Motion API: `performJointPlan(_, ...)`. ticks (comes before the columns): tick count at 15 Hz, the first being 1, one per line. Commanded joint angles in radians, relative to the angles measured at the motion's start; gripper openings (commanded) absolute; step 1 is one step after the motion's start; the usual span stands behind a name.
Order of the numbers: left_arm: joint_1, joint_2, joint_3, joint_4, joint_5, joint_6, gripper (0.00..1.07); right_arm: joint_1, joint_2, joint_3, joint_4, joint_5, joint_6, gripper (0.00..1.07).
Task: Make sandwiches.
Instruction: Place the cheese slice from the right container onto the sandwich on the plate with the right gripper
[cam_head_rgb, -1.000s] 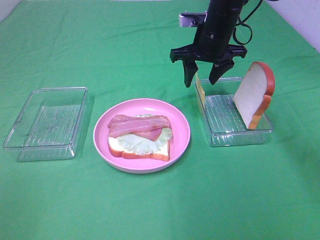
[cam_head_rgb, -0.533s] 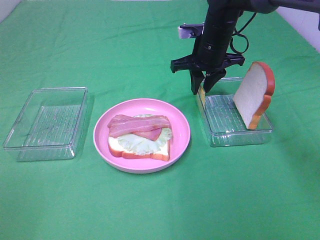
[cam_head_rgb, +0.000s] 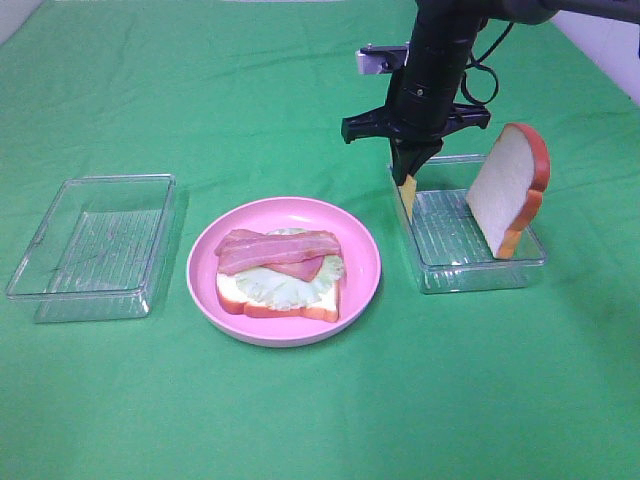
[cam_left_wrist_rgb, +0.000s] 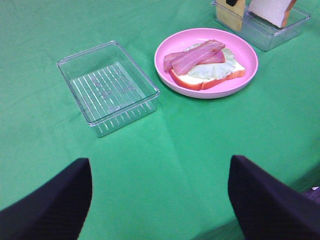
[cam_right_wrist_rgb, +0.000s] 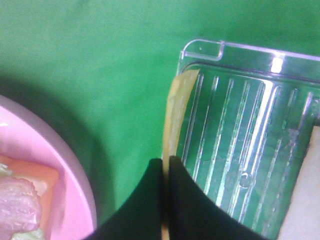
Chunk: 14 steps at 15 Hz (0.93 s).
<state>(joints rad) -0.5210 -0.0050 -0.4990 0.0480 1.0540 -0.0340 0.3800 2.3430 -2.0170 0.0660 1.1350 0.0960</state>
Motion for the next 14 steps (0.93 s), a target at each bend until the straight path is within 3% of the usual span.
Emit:
performJointPlan(1,-0.001,-0.020,0.002,-0.007,-0.011,0.002,0.73,-0.003,-0.073,-0.029,0.019,0.037,-0.019,0.00)
performJointPlan(10,-0.001,-0.020,0.002,-0.007,-0.011,0.002,0.73,0.002,-0.131,-0.010,0.471,0.154,-0.319,0.00)
performJointPlan(12,-0.001,-0.020,0.002,-0.007,-0.011,0.002,0.73,0.027,-0.131,0.074,0.615,0.154,-0.398,0.00)
performJointPlan(14,-0.001,-0.020,0.002,-0.007,-0.011,0.002,0.73,0.054,-0.131,0.145,0.671,0.146,-0.460,0.00)
